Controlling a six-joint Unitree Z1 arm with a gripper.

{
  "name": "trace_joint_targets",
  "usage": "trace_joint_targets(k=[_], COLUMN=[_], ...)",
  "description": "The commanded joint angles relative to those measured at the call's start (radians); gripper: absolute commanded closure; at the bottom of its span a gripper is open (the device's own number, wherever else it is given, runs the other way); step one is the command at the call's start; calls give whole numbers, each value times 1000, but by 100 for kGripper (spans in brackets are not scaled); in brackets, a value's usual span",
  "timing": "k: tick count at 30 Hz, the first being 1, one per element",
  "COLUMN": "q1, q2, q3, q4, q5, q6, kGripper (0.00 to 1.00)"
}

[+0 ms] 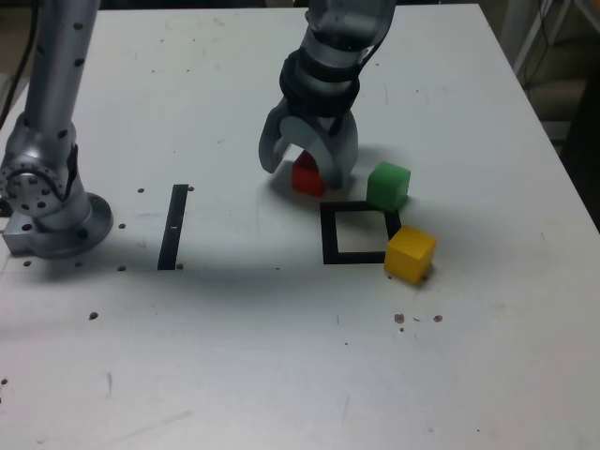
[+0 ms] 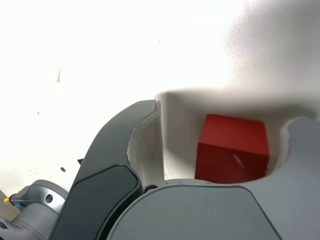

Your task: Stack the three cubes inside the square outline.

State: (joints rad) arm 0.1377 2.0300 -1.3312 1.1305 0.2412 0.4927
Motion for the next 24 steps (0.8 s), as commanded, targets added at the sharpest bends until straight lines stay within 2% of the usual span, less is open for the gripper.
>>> trace_joint_targets(k=[1,4,7,24], q1=[3,3,3,2], q2=[7,7,7,-6], q3=[-2,0,2,28], q4=[3,1,-2,-6], q5=[7,12,15,-6], q6=[-6,-8,-8,-51], kGripper=[46,58,63,63])
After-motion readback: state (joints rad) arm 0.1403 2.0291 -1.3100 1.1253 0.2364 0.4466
